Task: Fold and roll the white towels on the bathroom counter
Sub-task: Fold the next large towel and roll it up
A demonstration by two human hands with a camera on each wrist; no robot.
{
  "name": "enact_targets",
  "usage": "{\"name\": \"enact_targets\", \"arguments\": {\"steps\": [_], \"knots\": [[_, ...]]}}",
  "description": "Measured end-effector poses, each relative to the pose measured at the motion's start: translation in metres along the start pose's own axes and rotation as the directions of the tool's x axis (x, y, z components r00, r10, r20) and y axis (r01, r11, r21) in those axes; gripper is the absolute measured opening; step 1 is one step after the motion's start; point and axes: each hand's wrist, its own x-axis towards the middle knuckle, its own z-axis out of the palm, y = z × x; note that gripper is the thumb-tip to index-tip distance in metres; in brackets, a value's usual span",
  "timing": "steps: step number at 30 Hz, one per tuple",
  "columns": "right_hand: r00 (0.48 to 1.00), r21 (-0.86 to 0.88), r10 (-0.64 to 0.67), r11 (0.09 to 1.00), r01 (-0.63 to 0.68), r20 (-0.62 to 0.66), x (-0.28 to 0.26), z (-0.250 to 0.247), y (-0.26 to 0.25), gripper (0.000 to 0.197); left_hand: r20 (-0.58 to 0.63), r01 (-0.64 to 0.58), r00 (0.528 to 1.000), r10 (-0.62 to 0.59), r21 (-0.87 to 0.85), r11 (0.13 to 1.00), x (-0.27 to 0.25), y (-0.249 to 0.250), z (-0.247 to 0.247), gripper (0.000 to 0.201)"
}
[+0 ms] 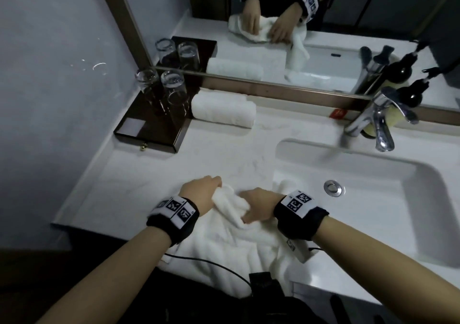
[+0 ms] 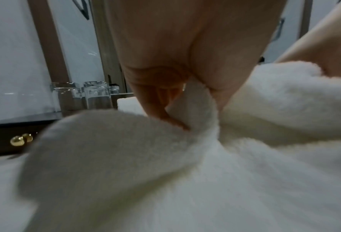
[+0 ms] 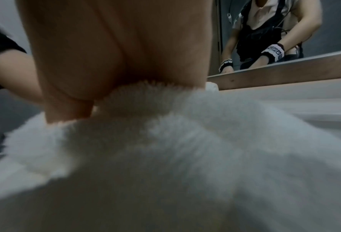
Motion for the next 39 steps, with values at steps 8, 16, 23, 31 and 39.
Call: {"name": "enact_targets", "arguments": {"steps": [8, 16, 23, 31, 39], "knots": [[0.733, 0.633, 0.343, 0.760, 0.151, -0.587, -0.003, -0.023, -0.020, 0.028, -0.493, -0.082, 0.858, -0.143, -0.406, 0.910, -0.015, -0.021, -0.023, 0.066], [0.752, 0.868, 0.434, 0.283, 0.409, -0.496, -0.026, -0.039, -0.058, 0.036, -0.096, 0.175, 0.953, -0.289, -0.604, 0.777, -0.039, -0.064, 0.021, 0.084], [0.791, 0.891, 0.411, 0.186, 0.414, -0.453, -0.046, -0.003, -0.065, 0.022, 0.158, 0.232, 0.935, -0.317, -0.950, 0.208, -0.042, -0.065, 0.033, 0.060], [0.832, 0.849, 0.283, 0.393, 0.353, -0.478, -0.062, 0.046, -0.061, 0.081, 0.165, 0.193, 0.973, -0.163, -0.966, 0.174, -0.053, -0.054, 0.028, 0.038], [0.617, 0.677, 0.544, 0.736, -0.025, -0.569, -0.079, 0.047, -0.024, 0.073, -0.347, -0.246, 0.914, -0.212, -0.887, 0.391, -0.067, -0.085, -0.008, 0.032]]}}
